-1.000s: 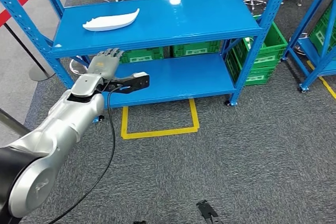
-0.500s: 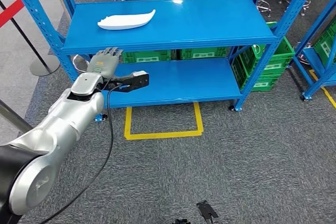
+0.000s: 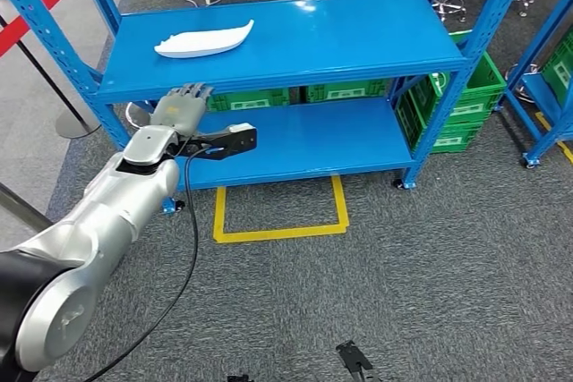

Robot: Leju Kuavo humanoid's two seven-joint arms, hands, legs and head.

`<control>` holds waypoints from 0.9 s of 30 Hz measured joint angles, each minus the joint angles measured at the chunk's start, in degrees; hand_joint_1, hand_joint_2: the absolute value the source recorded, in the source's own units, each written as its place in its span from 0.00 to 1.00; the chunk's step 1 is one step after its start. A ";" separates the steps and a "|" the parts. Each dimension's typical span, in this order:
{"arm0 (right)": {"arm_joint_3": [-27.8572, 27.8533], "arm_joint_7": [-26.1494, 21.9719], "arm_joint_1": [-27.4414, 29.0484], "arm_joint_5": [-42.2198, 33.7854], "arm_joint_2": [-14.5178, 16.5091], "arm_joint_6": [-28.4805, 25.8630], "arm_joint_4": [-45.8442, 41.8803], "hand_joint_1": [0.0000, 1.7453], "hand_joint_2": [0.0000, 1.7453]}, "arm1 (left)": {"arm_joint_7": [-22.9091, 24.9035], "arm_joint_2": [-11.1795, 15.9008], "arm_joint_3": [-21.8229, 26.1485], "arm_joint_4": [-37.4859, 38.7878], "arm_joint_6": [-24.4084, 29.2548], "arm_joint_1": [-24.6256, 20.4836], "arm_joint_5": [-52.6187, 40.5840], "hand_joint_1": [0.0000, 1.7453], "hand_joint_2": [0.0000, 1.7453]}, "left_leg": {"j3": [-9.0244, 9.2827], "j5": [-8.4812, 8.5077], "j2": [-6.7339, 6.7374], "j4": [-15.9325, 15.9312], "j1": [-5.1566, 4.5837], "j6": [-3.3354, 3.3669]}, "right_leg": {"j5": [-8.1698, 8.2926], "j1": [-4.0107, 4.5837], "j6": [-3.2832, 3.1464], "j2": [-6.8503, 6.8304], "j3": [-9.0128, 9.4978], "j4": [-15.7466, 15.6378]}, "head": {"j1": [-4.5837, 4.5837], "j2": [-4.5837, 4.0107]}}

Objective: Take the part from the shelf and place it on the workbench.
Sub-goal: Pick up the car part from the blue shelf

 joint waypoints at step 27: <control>-0.22 -0.02 0.16 -0.02 0.01 -0.02 0.00 0.00 1.00 | 0.17 -0.12 -0.04 -0.01 -0.43 -0.70 -0.14 0.00 0.00 | 5.20 0.91 -0.04 -7.64 -0.78 0.89 | 0.03 0.50 -0.31 0.09 0.36 -0.36 | 0.24 0.00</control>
